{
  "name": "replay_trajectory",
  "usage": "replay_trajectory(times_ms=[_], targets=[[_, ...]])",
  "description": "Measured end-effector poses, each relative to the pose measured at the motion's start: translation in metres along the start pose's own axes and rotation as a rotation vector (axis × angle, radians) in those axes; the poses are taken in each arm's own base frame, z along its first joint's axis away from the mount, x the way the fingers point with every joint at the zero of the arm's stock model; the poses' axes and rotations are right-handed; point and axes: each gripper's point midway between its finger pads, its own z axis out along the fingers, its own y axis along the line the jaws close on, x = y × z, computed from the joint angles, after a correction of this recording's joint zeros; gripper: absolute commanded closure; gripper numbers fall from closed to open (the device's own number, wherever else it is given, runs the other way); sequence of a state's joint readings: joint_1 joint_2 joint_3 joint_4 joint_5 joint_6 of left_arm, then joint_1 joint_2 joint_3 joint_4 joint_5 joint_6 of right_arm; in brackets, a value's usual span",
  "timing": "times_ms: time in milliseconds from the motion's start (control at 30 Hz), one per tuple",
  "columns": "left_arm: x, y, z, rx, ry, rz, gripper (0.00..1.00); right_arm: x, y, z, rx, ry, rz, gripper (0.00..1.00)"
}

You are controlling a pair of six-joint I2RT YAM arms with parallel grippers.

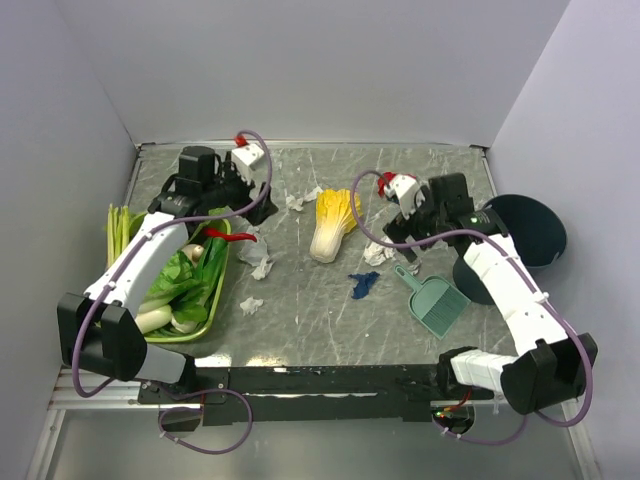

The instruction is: Sweep away the paper scraps from the table

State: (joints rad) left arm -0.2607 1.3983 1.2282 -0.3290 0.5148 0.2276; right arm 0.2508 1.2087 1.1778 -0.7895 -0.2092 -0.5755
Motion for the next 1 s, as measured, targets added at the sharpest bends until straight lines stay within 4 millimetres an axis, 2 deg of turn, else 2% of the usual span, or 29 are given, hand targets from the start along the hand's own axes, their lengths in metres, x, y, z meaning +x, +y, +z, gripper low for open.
replay_trajectory(times_ms=[133, 233, 300, 400, 600, 700, 1000], targets=[[0.013, -0.021, 0.003, 0.088, 0.033, 0.041, 0.03, 0.044, 0.022, 0.004, -0.063, 0.098, 0.014, 0.11], [0.029, -0.031, 0.006, 0.112, 0.060, 0.041, 0.02, 0.081, 0.036, 0.005, -0.096, 0.186, 0.015, 0.19], [0.036, -0.036, 0.007, 0.124, 0.077, 0.033, 0.02, 0.101, 0.041, 0.005, -0.118, 0.242, 0.030, 0.25], [0.037, -0.039, 0.008, 0.135, 0.076, 0.036, 0.03, 0.127, 0.035, 0.004, -0.118, 0.313, 0.079, 0.30], [0.035, -0.041, 0.008, 0.142, 0.071, 0.052, 0.04, 0.158, 0.011, 0.002, -0.087, 0.396, 0.127, 0.38], [0.035, -0.042, 0.009, 0.146, 0.071, 0.060, 0.02, 0.165, 0.007, 0.000, -0.082, 0.403, 0.097, 0.37], [0.035, -0.041, 0.009, 0.140, 0.073, 0.064, 0.01, 0.209, 0.038, -0.002, -0.136, 0.477, 0.031, 0.37]])
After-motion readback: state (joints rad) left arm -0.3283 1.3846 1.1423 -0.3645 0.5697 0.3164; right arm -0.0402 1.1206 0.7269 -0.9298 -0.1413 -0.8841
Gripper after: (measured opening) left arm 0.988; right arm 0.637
